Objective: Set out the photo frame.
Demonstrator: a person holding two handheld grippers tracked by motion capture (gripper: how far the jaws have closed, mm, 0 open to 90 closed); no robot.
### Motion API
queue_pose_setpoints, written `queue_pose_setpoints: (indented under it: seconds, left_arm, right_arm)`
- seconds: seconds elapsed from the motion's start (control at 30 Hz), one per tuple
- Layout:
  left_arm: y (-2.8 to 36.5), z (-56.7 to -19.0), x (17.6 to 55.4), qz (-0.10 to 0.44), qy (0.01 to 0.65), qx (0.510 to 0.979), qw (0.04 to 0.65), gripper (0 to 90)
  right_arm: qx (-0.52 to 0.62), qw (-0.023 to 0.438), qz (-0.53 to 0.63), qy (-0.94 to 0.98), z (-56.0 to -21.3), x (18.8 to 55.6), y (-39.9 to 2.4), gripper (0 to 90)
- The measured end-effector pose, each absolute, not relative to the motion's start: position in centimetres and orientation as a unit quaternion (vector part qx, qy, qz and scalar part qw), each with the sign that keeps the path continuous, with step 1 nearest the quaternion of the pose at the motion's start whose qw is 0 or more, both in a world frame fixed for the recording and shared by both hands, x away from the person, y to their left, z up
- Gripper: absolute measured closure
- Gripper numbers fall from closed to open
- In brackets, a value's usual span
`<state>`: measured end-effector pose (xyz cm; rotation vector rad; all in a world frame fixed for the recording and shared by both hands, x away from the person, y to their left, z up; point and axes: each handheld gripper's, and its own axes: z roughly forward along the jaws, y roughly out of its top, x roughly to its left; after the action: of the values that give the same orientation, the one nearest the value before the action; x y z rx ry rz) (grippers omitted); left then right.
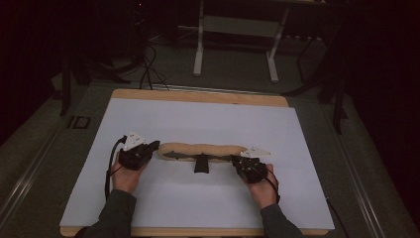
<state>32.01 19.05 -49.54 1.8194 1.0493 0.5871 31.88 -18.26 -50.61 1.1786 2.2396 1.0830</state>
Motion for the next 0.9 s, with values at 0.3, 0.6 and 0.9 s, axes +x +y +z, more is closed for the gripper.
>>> queue_pose_setpoints:
  seconds: [0.3,0.6,0.9]
  left_arm:
    - [19.09,-49.52,31.78,0.237,0.422,0.743,0.461,90.0]
    - [19.03,-49.48,31.82,0.237,0.420,0.746,0.460,90.0]
    - [19.13,-49.19,31.12,0.220,0.400,0.765,0.455,90.0]
  right_arm:
    - [0.416,0.192,0.380,0.803,-50.83,32.24,-17.61,89.8]
    - [0.418,0.193,0.381,0.802,-50.78,32.33,-17.70,89.9]
    - [0.429,0.188,0.385,0.795,-50.77,32.88,-17.74,89.9]
